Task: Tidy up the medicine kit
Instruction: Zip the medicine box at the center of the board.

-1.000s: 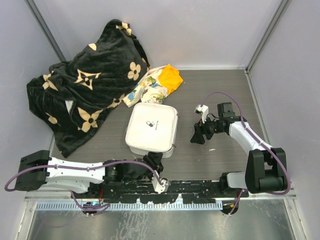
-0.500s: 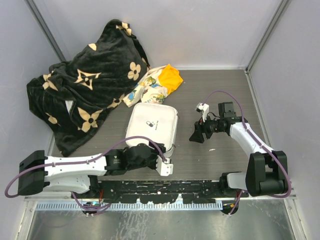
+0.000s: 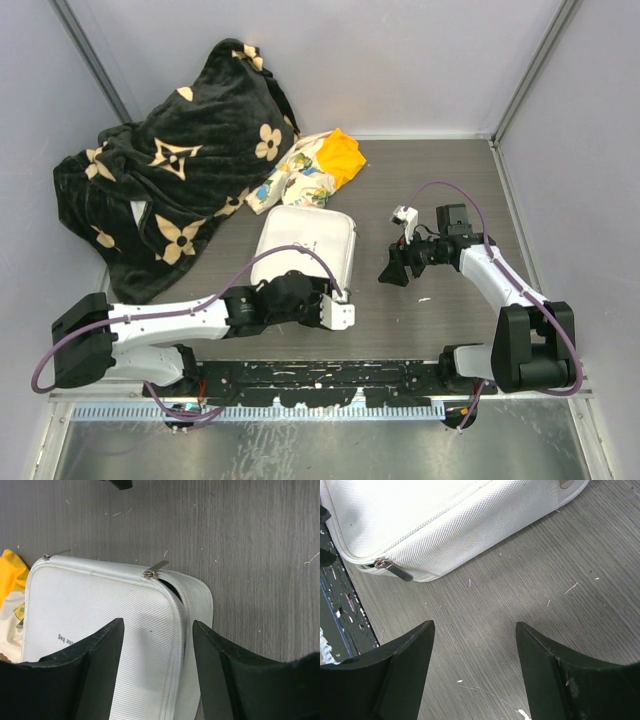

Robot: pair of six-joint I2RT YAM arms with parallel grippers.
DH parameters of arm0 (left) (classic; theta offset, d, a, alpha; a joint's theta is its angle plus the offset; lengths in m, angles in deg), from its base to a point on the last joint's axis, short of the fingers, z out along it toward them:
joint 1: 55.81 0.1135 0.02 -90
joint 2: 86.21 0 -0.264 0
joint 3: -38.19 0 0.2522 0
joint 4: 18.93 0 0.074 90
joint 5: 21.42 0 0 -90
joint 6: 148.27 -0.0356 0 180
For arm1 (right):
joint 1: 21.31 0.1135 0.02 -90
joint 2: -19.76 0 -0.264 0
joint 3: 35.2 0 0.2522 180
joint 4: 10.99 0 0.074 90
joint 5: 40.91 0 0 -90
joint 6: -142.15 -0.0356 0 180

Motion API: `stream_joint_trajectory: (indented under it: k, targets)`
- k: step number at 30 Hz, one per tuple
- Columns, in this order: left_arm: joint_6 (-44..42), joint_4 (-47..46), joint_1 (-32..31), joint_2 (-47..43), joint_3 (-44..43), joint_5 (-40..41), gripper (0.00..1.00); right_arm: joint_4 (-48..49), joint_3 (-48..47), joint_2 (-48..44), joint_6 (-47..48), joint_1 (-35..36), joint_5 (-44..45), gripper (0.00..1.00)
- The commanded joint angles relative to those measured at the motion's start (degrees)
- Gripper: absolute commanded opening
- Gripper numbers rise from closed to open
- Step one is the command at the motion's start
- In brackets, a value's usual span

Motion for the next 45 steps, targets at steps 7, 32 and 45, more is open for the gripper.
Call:
stream_joint_trajectory:
  k: [7, 32, 45]
  targets:
    - [2.9, -3.4, 1.7, 2.9, -2.9, -0.4, 0.55, 0.2, -1.6, -0.5, 0.7, -0.2, -0.7, 0.72]
    - [7.3, -2.6, 3.3, 1.8, -4.5, -2.8, 0.52, -0.5, -1.6, 0.0, 1.4, -0.2, -0.2, 0.72]
    - [4.3, -5.2, 3.3, 5.2, -2.6, 0.6, 0.40, -0.8, -1.7, 0.2, 1.6, -0.2, -0.2, 0.72]
